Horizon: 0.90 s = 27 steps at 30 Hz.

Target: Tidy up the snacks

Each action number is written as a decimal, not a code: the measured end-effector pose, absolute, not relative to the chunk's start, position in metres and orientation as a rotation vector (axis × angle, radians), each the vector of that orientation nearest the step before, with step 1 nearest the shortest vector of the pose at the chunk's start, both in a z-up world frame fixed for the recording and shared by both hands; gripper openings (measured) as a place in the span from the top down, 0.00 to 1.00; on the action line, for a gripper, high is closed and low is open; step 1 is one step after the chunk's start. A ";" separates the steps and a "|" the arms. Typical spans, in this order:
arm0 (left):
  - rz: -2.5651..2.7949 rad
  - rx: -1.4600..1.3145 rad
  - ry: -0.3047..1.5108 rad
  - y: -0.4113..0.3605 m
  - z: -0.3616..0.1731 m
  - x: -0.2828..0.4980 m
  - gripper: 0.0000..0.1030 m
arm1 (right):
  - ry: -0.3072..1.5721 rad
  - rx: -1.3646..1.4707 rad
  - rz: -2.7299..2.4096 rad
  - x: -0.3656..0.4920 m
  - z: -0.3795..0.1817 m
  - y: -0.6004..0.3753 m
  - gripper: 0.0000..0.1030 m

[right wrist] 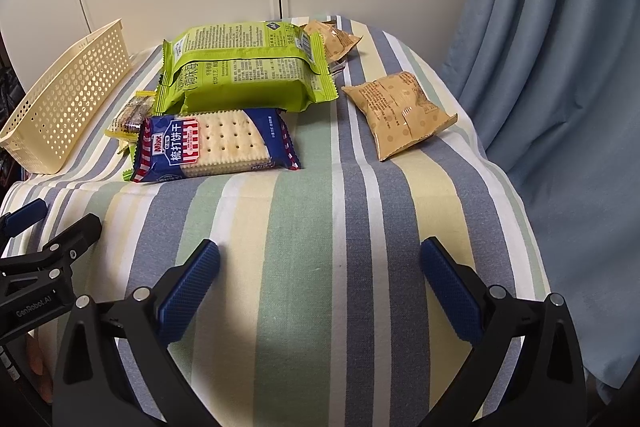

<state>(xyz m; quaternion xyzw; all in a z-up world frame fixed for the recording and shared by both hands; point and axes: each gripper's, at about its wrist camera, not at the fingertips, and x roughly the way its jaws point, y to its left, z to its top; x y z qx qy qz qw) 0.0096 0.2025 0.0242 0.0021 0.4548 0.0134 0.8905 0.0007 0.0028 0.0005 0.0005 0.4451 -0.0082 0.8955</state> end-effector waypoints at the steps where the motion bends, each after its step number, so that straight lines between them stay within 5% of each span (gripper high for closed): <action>1: 0.028 0.004 0.944 0.203 0.024 0.010 0.02 | 0.922 -0.001 -0.019 0.000 0.001 0.003 0.05; 17: 0.016 0.005 0.966 0.203 0.025 0.012 0.02 | 0.913 0.023 0.004 -0.001 0.005 -0.001 0.05; 27: -0.076 -0.073 0.894 0.220 0.070 0.046 0.02 | 0.832 0.064 0.005 0.012 0.039 -0.030 0.05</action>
